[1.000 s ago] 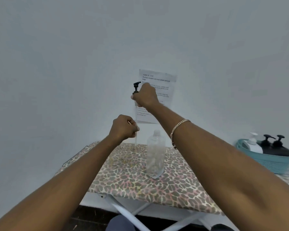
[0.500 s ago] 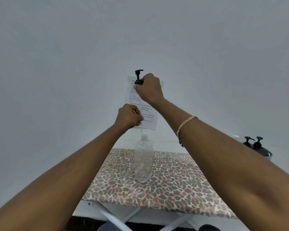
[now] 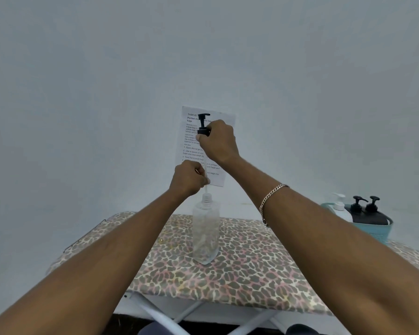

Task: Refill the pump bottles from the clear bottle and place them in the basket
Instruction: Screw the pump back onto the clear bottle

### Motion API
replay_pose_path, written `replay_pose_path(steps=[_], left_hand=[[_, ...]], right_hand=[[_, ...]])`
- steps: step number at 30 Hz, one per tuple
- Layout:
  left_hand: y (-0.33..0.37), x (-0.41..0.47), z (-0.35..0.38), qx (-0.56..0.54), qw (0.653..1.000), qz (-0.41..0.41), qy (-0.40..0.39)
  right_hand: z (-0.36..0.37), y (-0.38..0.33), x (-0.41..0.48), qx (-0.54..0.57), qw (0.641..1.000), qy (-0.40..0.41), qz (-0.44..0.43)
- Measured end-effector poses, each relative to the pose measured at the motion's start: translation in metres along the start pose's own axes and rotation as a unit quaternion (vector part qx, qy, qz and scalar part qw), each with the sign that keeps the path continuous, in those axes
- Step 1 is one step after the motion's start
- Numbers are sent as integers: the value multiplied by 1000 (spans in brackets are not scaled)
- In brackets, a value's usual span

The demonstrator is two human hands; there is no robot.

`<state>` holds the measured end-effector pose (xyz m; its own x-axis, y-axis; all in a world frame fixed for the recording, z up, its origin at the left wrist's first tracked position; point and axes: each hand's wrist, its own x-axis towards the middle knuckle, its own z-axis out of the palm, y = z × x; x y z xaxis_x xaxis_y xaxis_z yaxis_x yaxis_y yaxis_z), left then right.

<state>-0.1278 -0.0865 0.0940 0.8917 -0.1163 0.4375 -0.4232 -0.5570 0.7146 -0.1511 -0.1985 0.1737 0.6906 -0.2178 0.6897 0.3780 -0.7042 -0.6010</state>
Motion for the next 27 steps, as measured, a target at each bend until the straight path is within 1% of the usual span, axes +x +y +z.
replay_pose_path(steps=[6,9,14,18,22,27], left_hand=[[-16,-11,11,-8,1000,-3,-2],[-23,-20,17,17,1000,-5,-2],[-37,-40,26,57,997,-37,-45],[-47,-48,29,63,995,-45,-61],[-55,-53,33,57,995,-49,-58],[-59,-55,34,42,998,-31,-45]], right_hand=[[6,21,-14,9,1000,-5,23],[9,34,-26,21,999,-14,36],[11,54,-53,50,997,-36,56],[13,70,-71,73,993,-64,65],[19,83,-83,88,989,-88,74],[21,90,-93,98,987,-101,74]])
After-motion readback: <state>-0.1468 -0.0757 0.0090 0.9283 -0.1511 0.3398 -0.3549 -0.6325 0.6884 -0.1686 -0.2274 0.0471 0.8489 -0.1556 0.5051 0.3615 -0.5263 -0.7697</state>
